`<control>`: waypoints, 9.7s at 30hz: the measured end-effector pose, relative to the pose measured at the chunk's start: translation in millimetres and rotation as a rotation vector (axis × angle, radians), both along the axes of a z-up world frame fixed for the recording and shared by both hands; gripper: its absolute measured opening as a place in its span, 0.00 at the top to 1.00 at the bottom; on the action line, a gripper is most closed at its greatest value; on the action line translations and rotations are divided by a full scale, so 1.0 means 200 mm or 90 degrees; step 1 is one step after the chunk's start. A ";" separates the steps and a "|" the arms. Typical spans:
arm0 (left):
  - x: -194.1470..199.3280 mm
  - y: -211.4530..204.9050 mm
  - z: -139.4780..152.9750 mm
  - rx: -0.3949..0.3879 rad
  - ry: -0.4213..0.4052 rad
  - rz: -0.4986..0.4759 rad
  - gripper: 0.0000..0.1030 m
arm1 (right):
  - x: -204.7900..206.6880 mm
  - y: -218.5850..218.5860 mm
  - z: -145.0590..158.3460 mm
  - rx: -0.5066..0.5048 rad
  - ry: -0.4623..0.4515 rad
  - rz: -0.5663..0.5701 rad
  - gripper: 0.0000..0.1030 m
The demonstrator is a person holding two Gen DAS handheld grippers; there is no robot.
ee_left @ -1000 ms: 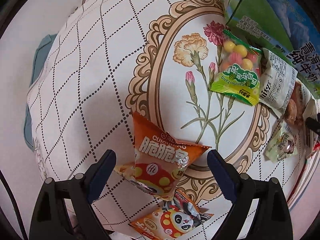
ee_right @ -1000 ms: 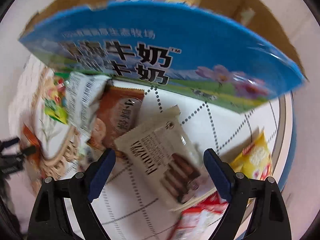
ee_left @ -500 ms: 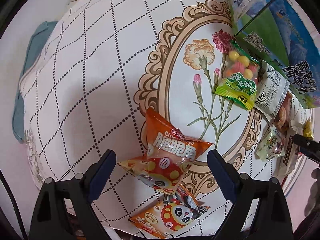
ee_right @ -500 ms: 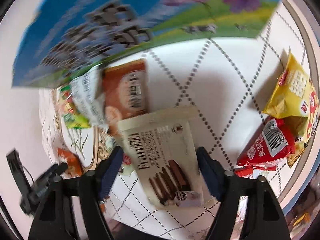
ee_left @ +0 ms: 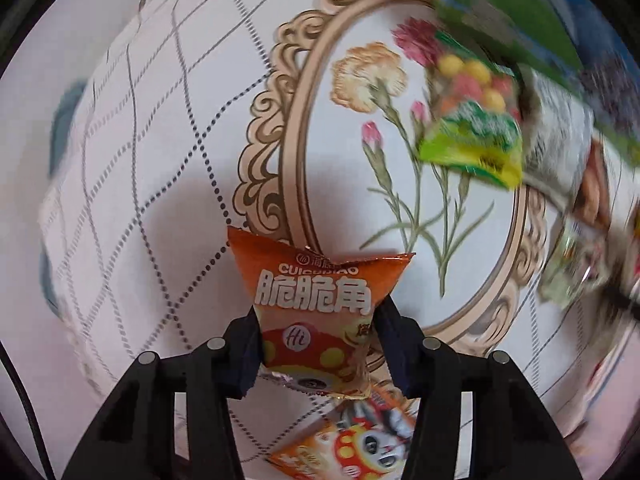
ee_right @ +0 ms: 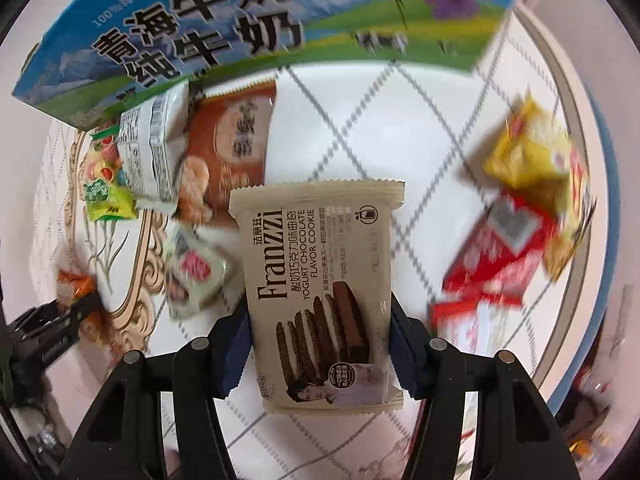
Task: Organize snacks
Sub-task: 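Carry both packets into the box and open both tools to drop them, then grasp the panda chip bag with the left tool while the right tool grasps the red-white stick pack, then carry both packets into the box and open both tools to release, then lower both tools to the bed toward the remaining snacks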
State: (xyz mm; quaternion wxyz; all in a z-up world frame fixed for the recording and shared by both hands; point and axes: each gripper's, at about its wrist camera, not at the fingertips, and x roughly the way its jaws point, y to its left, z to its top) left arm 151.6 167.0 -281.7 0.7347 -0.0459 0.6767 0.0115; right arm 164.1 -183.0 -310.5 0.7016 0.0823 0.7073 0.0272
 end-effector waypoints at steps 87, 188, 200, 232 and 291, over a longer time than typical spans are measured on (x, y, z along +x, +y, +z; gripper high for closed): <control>1.09 -0.78 0.63 -0.030 -0.153 -0.116 0.09 | 1.05 -0.16 0.62 -0.046 -0.187 0.014 0.09; -0.07 -0.95 0.60 -0.200 -0.104 -0.061 0.49 | -0.33 -0.01 0.68 0.086 -0.164 0.046 0.53; 0.72 -1.07 0.95 -0.235 -0.142 -0.085 0.49 | 0.35 -0.23 1.09 0.064 -0.281 0.009 0.53; 1.08 -1.10 0.49 -0.177 -0.006 -0.059 0.15 | 0.88 -0.28 0.58 0.001 -0.115 0.015 0.13; 0.11 -0.98 0.58 -0.019 -0.161 -0.132 0.15 | -0.08 -0.65 0.78 0.022 -0.238 -0.166 0.17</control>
